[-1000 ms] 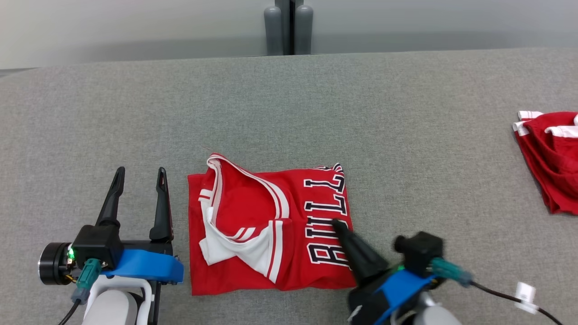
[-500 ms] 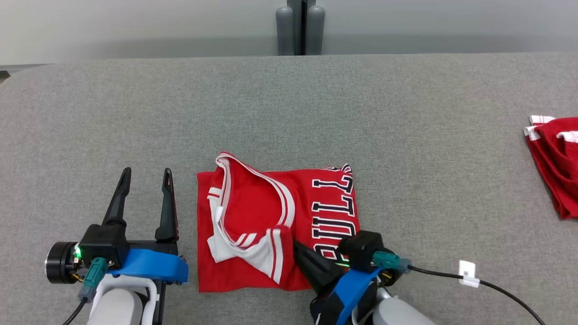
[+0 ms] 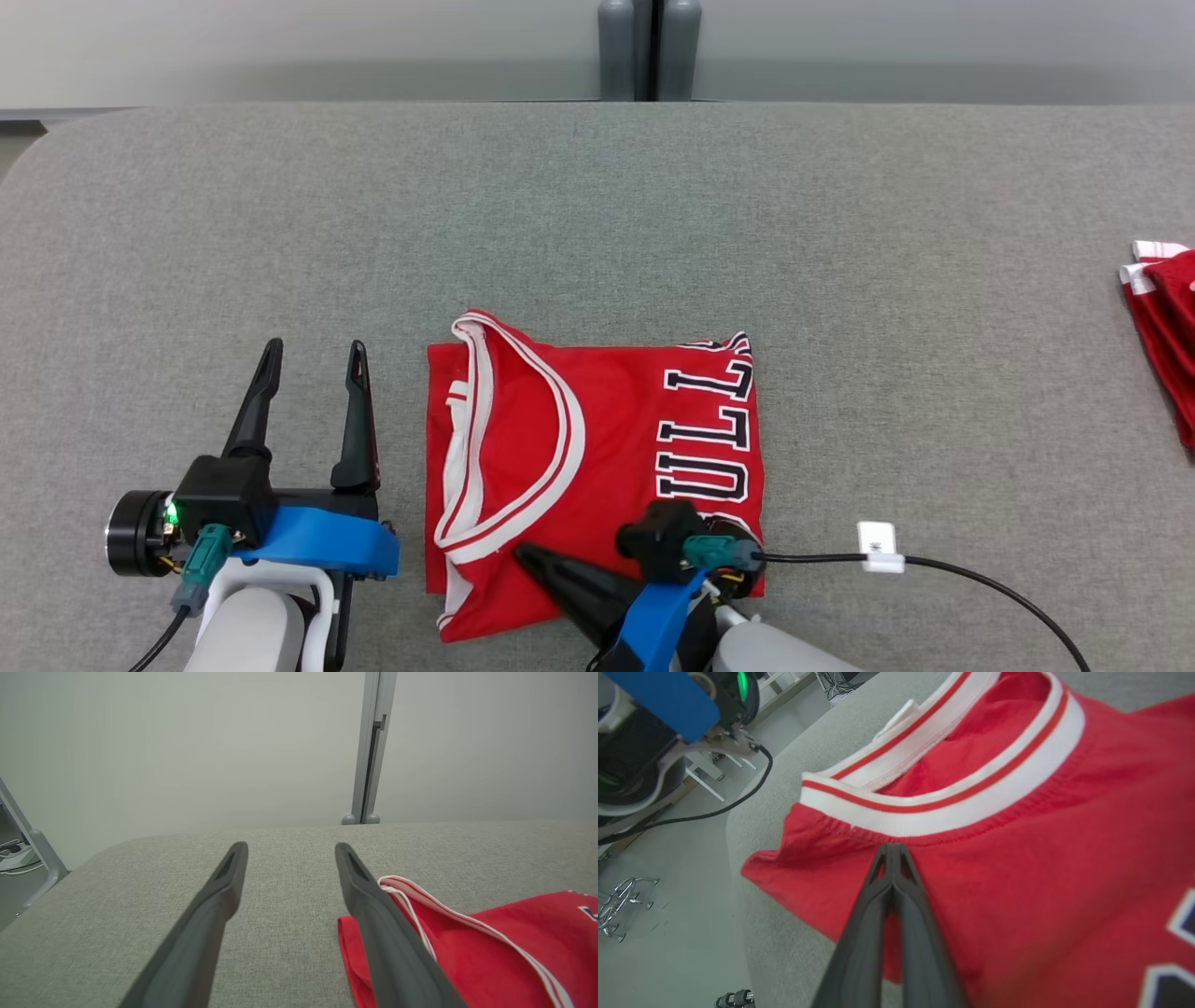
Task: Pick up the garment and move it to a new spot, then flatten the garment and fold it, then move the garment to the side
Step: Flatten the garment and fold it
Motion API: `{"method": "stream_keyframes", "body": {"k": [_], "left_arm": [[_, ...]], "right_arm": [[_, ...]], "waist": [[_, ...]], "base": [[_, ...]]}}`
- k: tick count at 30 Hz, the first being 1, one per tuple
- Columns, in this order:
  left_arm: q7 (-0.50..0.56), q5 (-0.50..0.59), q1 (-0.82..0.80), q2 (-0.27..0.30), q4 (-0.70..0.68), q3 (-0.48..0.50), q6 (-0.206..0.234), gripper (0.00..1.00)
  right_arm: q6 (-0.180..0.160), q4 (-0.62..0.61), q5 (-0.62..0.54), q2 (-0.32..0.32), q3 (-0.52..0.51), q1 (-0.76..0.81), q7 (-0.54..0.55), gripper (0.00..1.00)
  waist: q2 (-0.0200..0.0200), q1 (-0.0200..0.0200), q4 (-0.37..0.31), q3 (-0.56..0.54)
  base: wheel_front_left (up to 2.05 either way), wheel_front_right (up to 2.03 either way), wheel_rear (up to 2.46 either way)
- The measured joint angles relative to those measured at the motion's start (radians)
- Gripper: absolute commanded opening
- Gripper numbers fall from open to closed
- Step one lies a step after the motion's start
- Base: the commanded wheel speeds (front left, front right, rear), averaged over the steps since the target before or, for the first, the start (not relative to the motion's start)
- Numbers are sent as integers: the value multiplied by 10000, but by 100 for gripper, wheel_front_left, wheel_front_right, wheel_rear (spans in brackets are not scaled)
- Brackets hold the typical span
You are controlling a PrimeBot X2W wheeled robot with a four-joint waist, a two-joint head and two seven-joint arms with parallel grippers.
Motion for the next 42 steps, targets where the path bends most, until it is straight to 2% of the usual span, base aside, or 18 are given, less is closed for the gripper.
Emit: {"method": "stream_keyframes", "body": {"k": [7,11,12,13,14,15,19,24,29,32,37,42], "left_arm": [[-40,-31,-101,-61,82,-12,33,100],[-46,-88,-100,-71,123,40,73,100],[-54,-98,-96,-67,128,73,94,100],[-56,-100,-83,-61,128,115,123,100],[-58,-100,-53,-58,123,130,132,100],[-59,-100,-8,-52,121,155,151,100],[-71,-98,127,2,88,196,219,100],[-69,-96,229,61,4,209,299,100],[21,-100,359,215,-90,238,339,100],[107,-102,489,270,-153,228,385,100],[215,-174,696,328,-282,196,399,100],[313,-270,1061,462,-313,176,391,100]], "right_arm": [[0,253,648,0,1423,-522,107,0],[0,190,723,4,1522,-825,-485,0],[0,138,700,6,1423,-883,-640,5],[0,81,604,8,1264,-939,-780,37],[0,33,514,6,1053,-960,-872,97],[0,-58,408,-13,828,-957,-959,100],[0,-932,-105,-449,-579,-776,-1185,100],[0,-2065,-1049,-1139,-3331,304,-1258,100],[0,-2915,-2071,-1342,-6293,1556,-1256,100],[0,-3409,-2598,-1346,-7701,2315,-966,100],[0,-4355,-3300,-1078,-9145,3515,-320,100],[0,-5193,-3699,-736,-9774,4539,305,100]], "waist": [[0,0,189,99],[0,0,180,85],[0,1,153,70],[0,0,112,53],[1,0,72,26],[0,0,26,-1],[0,0,-190,-140],[0,0,-450,-348],[0,-1,-697,-568],[0,-1,-819,-732],[0,-1,-972,-1007],[0,-2,-1048,-1376]], "base": [[0,0,0],[0,0,0],[0,0,0],[0,0,0],[0,0,0],[0,0,0],[0,0,0],[0,0,0],[0,0,0],[0,0,0],[0,0,0],[0,0,0]]}}
